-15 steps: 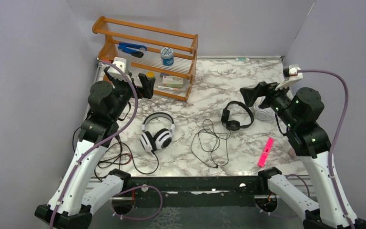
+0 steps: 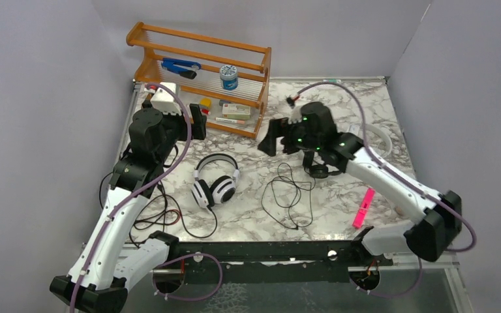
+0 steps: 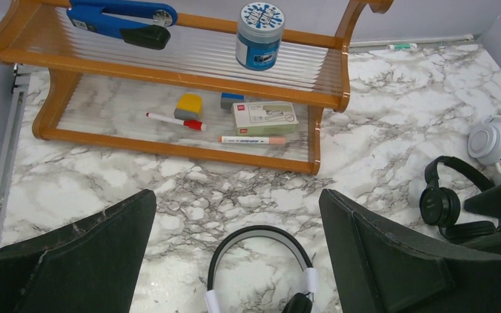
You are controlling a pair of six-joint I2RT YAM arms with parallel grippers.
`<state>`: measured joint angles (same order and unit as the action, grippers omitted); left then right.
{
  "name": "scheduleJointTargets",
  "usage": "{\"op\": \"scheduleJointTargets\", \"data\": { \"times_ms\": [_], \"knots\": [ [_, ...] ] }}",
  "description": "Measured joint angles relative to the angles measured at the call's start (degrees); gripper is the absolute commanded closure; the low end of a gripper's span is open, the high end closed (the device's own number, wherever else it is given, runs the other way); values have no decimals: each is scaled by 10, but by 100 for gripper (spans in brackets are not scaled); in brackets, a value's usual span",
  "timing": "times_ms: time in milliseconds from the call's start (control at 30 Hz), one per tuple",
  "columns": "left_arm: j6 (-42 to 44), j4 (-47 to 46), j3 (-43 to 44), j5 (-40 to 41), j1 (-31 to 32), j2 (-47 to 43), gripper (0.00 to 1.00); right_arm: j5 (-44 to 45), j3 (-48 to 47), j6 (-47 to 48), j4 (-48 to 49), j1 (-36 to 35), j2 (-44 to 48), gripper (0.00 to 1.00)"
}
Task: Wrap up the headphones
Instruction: Pick up the headphones from the center of the board.
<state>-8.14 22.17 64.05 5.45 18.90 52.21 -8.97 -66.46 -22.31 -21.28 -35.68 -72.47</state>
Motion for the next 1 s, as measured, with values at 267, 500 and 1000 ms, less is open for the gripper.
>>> {"op": "scheduleJointTargets", "data": {
  "times_ms": [267, 500, 1000],
  "knots": [
    [-16, 41, 0, 4, -1, -27, 1, 85, -80, -170, 7, -141, -219, 0],
    [-28, 55, -1, 4, -1, -53, 1, 197, -184, -274, -48, -170, -365, 2],
    [-44, 72, -1, -4, -2, -46, 1, 246, -288, -301, -113, -178, -517, 62]
  ]
}}
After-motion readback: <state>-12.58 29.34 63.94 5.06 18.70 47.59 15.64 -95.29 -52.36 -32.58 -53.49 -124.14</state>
